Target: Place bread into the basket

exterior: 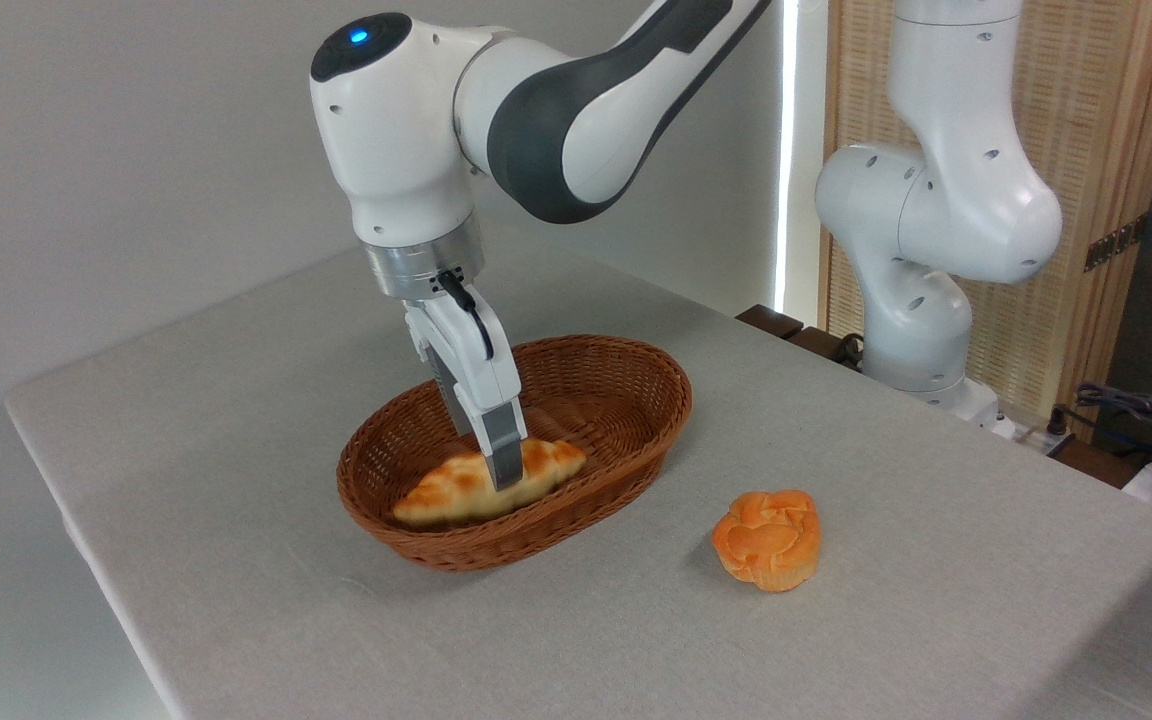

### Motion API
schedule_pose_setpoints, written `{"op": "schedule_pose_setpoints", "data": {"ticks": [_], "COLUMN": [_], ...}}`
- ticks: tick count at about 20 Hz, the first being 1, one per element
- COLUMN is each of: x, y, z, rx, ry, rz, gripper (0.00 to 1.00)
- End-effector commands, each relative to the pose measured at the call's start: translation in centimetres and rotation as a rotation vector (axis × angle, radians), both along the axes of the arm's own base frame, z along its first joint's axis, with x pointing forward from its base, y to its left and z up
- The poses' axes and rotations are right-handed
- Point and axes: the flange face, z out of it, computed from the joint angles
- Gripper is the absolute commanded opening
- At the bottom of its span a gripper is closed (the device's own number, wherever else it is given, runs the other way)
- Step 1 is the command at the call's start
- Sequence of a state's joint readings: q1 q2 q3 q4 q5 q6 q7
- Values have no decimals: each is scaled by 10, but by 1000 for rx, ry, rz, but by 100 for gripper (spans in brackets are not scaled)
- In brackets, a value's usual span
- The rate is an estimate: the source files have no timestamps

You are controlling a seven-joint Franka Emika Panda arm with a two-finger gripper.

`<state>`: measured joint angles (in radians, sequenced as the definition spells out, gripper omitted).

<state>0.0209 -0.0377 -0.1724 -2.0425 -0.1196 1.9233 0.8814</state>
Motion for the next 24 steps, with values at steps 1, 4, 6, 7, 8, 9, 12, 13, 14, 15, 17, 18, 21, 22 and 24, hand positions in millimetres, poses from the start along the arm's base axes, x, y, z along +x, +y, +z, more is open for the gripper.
{"op": "schedule_pose_setpoints", "data": {"ticks": [1,4,6,7,8,9,12,13,14,15,17,18,21,22,24], "x": [6,13,17,19,18,16,16,17,18,18,17,18,19,19,19], "y": [4,23,39,54,66,75,92,93,94,94,94,93,86,86,88], "z": [18,42,87,109,128,143,159,163,170,174,175,174,173,173,173], "rx": [-22,-27,-31,-35,-36,-34,-16,-2,-1,-1,-1,1,42,54,85], "ry": [-37,-61,-73,-71,-77,-74,-91,-99,-114,-118,-115,-113,-107,-108,-111], "rz": [17,50,65,80,93,104,129,129,134,137,137,145,223,225,220], "gripper": [100,100,100,100,100,100,100,100,100,100,100,100,100,100,100]}}
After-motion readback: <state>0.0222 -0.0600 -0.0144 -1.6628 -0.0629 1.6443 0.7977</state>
